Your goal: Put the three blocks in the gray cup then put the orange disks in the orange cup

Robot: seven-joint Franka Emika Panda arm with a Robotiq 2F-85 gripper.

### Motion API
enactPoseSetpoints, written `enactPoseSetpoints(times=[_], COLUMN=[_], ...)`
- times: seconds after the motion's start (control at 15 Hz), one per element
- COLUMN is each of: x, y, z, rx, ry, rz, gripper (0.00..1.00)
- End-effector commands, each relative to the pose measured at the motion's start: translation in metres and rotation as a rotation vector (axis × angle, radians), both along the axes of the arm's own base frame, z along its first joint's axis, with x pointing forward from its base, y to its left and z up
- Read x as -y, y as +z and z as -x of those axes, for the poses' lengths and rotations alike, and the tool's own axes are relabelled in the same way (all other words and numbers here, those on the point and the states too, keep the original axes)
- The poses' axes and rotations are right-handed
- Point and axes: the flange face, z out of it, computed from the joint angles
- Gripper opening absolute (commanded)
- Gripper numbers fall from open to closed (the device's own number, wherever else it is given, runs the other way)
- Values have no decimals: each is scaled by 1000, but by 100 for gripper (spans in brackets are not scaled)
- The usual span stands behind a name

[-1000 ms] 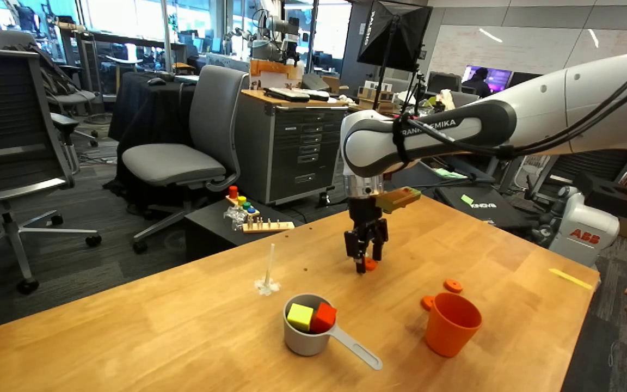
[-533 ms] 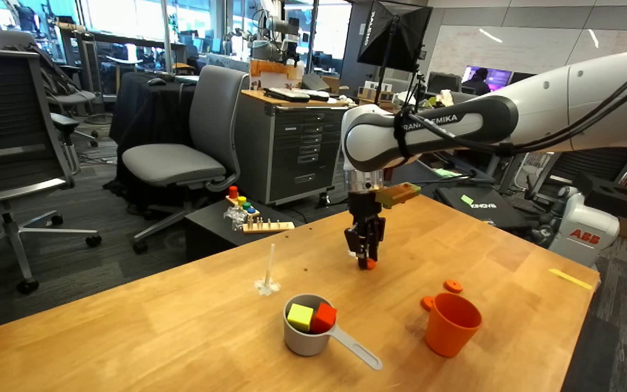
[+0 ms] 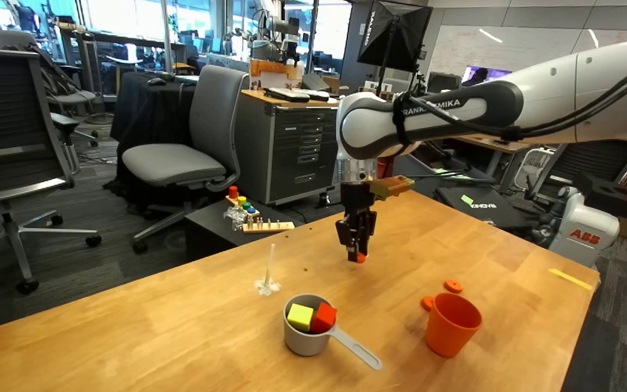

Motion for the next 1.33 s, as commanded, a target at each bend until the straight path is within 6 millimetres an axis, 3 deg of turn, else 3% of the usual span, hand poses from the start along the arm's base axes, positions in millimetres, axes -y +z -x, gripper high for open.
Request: enactPoseSetpoints(times=[0.0, 0.33, 0.53, 1.0, 1.27], x=[-25, -62, -88, -149, -161], y=[35, 73, 77, 73, 105], z=[-3, -3, 5, 49, 67], rx=[28, 65, 47, -58, -34], ry=[43, 78, 115, 192, 208], rz=[-36, -78, -117, -185, -173], gripper=[18, 18, 18, 18, 18])
